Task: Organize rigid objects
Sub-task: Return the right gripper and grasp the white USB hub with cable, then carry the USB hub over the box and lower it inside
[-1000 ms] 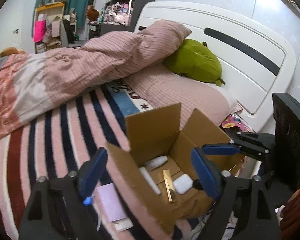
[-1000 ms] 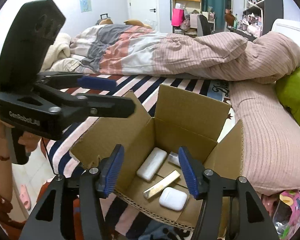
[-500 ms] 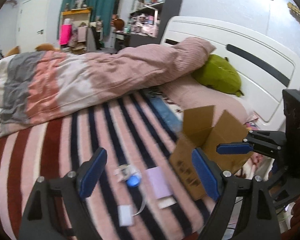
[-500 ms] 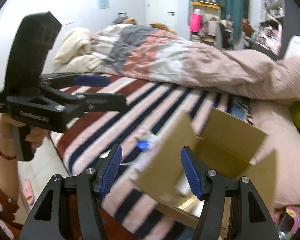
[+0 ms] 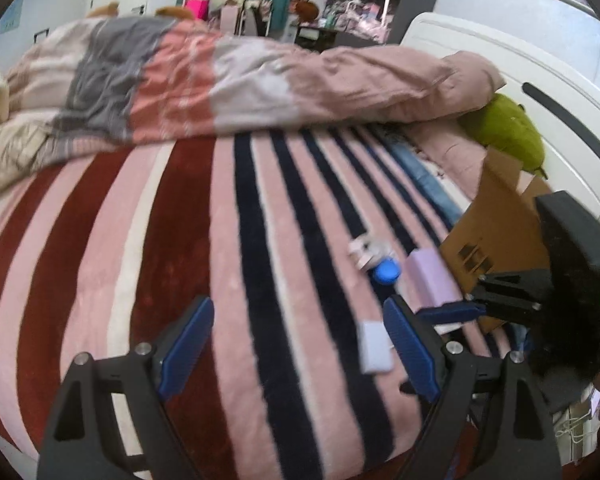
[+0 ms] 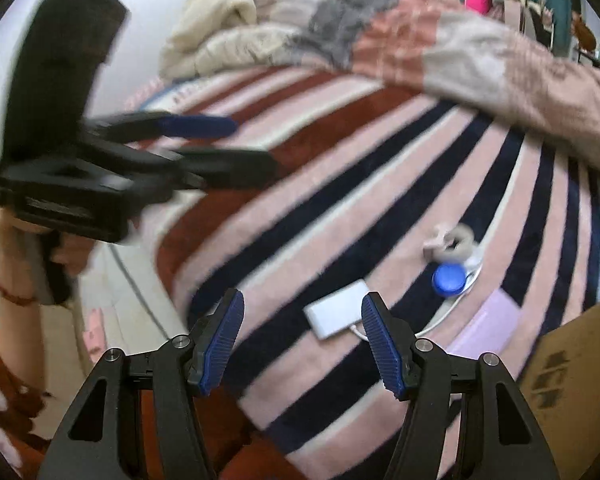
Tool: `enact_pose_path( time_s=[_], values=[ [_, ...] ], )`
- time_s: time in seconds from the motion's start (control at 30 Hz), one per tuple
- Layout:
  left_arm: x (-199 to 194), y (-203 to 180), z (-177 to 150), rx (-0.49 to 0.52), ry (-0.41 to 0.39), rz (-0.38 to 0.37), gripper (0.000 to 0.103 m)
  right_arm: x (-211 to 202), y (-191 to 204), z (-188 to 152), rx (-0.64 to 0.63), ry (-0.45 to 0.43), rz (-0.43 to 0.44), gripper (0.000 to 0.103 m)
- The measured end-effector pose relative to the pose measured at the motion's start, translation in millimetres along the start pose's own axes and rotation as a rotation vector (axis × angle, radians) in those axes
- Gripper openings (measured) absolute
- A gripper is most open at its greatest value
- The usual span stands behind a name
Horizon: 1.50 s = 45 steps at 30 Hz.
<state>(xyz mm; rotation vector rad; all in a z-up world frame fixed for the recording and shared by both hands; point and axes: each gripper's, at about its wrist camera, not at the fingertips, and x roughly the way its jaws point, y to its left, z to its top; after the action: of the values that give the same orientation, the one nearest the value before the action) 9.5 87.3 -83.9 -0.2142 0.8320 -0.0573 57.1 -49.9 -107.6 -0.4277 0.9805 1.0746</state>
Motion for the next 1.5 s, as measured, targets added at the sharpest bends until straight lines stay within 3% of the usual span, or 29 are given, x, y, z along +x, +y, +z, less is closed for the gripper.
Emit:
enact_pose_path(
  time_s=[0.23, 0.33, 0.5, 0.7, 0.73, 0.8, 0.83, 0.87, 0.97, 1.27, 1.5],
  values=[
    [20.5, 16.3, -19.3, -0.053, 0.050, -0.019, 0.084, 52.2, -18.3, -5.3, -0.021, 0.075, -0.063, 0.062],
    [24.3, 15.2, -23.2, -0.062, 0.064, -0.037, 0.084, 57.8, -20.6, -5.4, -0.019, 0.080, -0.050, 0.064],
    [28.3, 7.2, -25.9, -0.063, 0.089, -0.077, 0.084, 51.3, -8.5, -10.7, -0.094, 0.068, -0.084, 0.056],
    [19.5, -15.3, -20.8, -0.058, 0.101, -0.244, 0.084, 17.5, 9.0, -1.1, -0.124, -0.028, -0.065, 0.056],
    [16.3, -19.2, -19.1, -0.055, 0.096, -0.263, 0.080, 8.8, 13.8, 1.7, -0.134, -0.051, -0.062, 0.056],
    [7.4, -26.1, -13.2, -0.056, 0.092, -0.327, 0.054, -6.7, 23.7, 7.1, -0.153, -0.096, -0.061, 0.056],
    [2.8, -28.9, -9.6, -0.062, 0.095, -0.365, 0.035, -15.9, 29.1, 8.2, -0.164, -0.122, -0.061, 0.056],
    [-2.0, -31.7, -6.0, -0.062, 0.094, -0.391, 0.027, -27.3, 35.0, 9.5, -0.177, -0.152, -0.064, 0.056],
    [-23.7, -45.1, 8.1, -0.031, 0.052, -0.428, 0.016, -50.8, 46.9, 11.2, -0.204, -0.213, -0.097, 0.056],
    [-71.3, -107.5, 64.3, 0.100, -0.050, -0.413, 0.016, -134.7, 43.6, 17.5, -0.214, -0.398, -0.201, 0.056],
    [-63.8, -176.6, 96.0, 0.189, -0.048, -0.459, 0.016, -188.9, 6.3, -1.9, -0.153, -0.462, -0.290, 0.056]
  ],
)
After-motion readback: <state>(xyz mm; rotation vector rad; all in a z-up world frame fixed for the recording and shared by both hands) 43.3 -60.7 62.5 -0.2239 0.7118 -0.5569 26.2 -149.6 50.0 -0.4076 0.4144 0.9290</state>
